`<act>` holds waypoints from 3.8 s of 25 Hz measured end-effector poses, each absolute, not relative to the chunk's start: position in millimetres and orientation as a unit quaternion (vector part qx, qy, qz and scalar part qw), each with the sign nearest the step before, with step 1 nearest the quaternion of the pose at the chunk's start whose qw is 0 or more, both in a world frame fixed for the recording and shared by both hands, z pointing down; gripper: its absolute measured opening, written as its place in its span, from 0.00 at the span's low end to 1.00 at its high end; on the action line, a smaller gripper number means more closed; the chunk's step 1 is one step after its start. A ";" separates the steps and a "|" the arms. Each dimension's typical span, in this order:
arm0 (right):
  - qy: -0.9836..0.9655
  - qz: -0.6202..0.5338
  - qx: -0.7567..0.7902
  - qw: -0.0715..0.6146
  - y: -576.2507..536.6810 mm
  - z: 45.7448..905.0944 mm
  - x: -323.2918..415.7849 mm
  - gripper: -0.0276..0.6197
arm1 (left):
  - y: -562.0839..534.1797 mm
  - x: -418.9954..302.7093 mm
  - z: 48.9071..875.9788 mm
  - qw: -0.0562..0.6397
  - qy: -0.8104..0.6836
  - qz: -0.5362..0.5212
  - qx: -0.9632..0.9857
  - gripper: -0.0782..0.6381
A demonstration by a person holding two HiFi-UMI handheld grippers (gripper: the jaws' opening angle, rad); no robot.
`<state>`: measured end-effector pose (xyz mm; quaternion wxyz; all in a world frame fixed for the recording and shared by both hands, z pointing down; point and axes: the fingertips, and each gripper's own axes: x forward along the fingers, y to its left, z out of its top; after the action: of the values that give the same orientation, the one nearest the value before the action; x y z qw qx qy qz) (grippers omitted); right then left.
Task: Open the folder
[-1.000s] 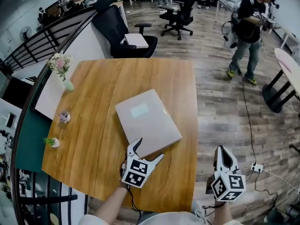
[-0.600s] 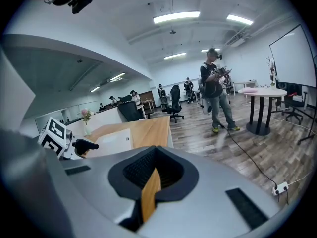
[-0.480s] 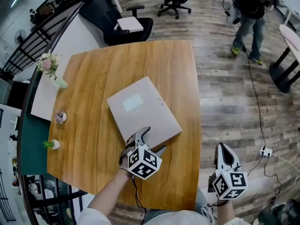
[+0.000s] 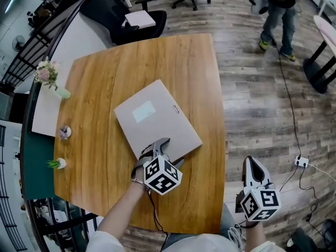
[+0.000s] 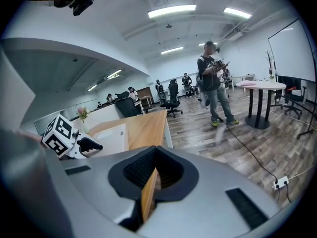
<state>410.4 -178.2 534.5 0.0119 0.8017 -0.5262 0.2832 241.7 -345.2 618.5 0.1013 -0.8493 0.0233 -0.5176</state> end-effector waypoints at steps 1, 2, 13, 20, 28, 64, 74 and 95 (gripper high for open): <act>-0.526 0.284 0.801 0.012 -178.7 535.7 410.9 0.05 | -345.1 241.5 619.2 0.096 0.019 -0.519 -0.849 0.61; -0.526 0.285 0.801 0.011 -179.1 536.4 411.7 0.05 | -344.8 241.6 619.5 0.091 0.015 -0.520 -0.849 0.61; -0.534 0.287 0.795 0.008 -186.6 536.8 421.0 0.05 | -342.4 246.3 611.9 0.046 -0.009 -0.510 -0.859 0.59; -0.541 0.288 0.790 0.009 -190.3 536.6 416.0 0.05 | -341.5 244.6 598.2 0.016 -0.002 -0.485 -0.875 0.54; -0.553 0.285 0.783 0.008 -194.2 532.5 411.6 0.05 | -337.9 235.0 559.4 0.051 0.073 -0.413 -0.907 0.39; -0.667 0.243 0.701 0.067 -248.6 492.8 324.9 0.05 | -402.5 53.7 462.1 -0.057 0.509 -0.127 -0.850 0.13; -0.677 0.226 0.695 0.080 -265.2 485.9 303.3 0.05 | -424.8 -18.4 470.6 -0.140 0.582 -0.071 -0.798 0.12; -0.685 0.219 0.686 0.114 -284.1 489.8 249.9 0.05 | -452.1 -122.2 542.7 -0.286 0.647 -0.004 -0.707 0.12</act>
<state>249.9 -284.1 489.8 0.1143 0.6858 -0.6846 0.2190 -122.2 -452.1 542.7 -0.2858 -0.7066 0.6474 -0.0043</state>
